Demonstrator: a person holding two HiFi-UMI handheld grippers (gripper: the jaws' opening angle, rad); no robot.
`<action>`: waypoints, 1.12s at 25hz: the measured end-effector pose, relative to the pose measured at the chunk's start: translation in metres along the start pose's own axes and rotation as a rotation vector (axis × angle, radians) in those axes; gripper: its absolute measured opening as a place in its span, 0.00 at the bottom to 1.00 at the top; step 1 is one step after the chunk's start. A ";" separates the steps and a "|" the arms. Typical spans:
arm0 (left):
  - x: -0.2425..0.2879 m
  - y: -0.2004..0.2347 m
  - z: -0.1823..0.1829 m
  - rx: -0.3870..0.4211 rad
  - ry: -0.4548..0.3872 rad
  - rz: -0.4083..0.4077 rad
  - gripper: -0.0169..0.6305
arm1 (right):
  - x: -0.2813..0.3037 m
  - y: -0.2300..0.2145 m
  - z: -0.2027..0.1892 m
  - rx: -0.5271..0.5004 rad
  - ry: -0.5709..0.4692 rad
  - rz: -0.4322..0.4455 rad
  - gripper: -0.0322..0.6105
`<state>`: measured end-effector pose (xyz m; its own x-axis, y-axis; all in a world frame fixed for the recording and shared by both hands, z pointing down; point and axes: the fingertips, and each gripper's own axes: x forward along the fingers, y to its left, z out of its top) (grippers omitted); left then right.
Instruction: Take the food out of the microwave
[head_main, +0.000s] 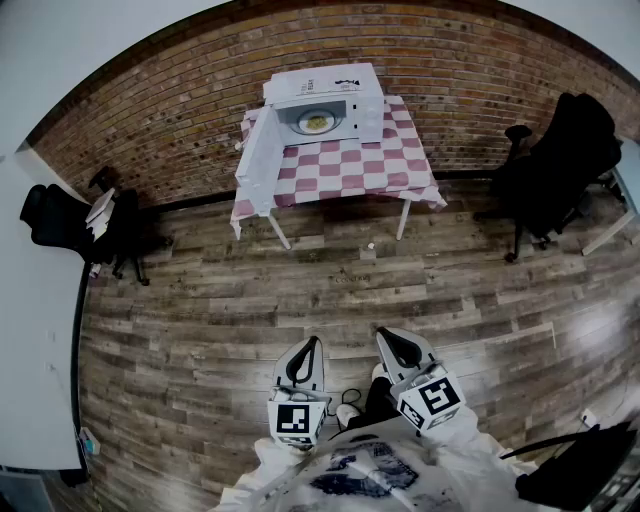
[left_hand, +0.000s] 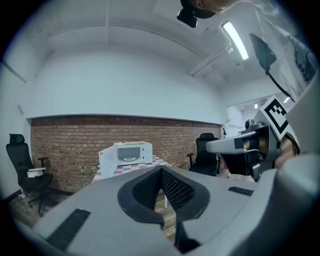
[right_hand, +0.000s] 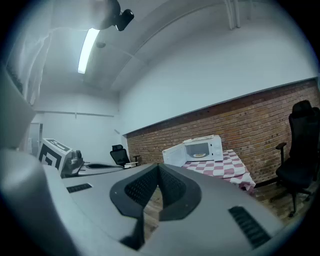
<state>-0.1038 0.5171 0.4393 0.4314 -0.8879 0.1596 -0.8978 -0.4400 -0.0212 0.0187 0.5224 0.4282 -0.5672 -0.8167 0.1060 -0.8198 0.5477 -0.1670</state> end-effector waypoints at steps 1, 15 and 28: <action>0.012 -0.003 0.006 0.004 -0.011 -0.002 0.04 | 0.006 -0.010 0.004 -0.004 -0.004 0.001 0.07; 0.146 -0.018 0.040 0.012 -0.020 0.012 0.04 | 0.065 -0.124 0.040 0.015 -0.026 0.026 0.07; 0.198 -0.038 0.053 0.013 -0.019 -0.018 0.04 | 0.077 -0.180 0.046 0.070 -0.029 0.023 0.07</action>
<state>0.0200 0.3512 0.4198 0.4490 -0.8824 0.1410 -0.8888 -0.4572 -0.0310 0.1265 0.3523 0.4210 -0.5822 -0.8098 0.0729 -0.7987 0.5528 -0.2375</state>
